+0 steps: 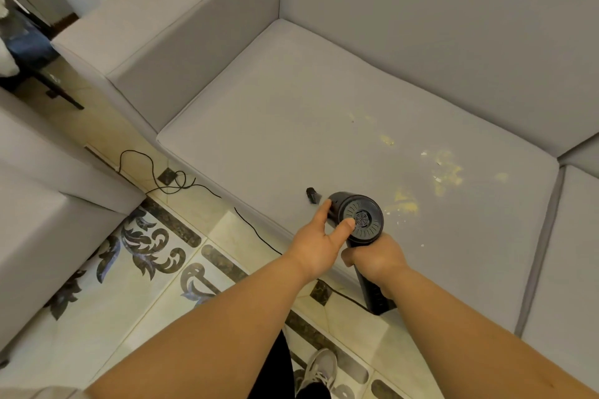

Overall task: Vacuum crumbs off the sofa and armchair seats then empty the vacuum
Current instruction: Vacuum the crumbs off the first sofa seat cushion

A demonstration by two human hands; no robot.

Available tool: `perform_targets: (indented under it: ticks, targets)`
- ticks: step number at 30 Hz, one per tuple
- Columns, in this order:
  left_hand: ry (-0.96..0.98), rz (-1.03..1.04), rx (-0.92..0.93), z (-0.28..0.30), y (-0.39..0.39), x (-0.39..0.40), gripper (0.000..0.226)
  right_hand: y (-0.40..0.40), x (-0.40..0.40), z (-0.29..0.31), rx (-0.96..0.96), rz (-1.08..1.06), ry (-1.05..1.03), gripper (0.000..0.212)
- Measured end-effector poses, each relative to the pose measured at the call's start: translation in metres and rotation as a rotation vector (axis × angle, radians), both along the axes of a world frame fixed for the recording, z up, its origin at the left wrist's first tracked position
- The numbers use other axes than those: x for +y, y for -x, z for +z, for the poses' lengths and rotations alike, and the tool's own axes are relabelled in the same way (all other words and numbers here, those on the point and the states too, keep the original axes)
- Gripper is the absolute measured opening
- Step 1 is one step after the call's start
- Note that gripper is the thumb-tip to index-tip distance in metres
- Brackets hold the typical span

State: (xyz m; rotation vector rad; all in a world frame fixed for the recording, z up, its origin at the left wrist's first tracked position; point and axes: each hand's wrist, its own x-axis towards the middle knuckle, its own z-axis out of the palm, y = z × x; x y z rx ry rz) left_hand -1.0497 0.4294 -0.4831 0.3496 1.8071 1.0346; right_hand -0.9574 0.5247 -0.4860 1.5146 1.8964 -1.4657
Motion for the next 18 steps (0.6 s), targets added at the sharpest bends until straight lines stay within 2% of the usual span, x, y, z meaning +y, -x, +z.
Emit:
perform_targets:
  ticks: [8, 15, 18]
  targets:
    - [-0.04, -0.021, -0.013, 0.014, 0.008, 0.017, 0.072, 0.004, 0.013, 0.019, 0.003, -0.03, -0.073, 0.027]
    - [-0.056, 0.055, 0.057, 0.017, 0.069, 0.017, 0.07, 0.071, 0.017, 0.021, 0.083, 0.0, -0.059, 0.026]
    - [-0.049, 0.068, 0.069, 0.011, 0.099, 0.02, 0.069, 0.101, 0.021, 0.016, 0.098, -0.008, -0.043, 0.031]
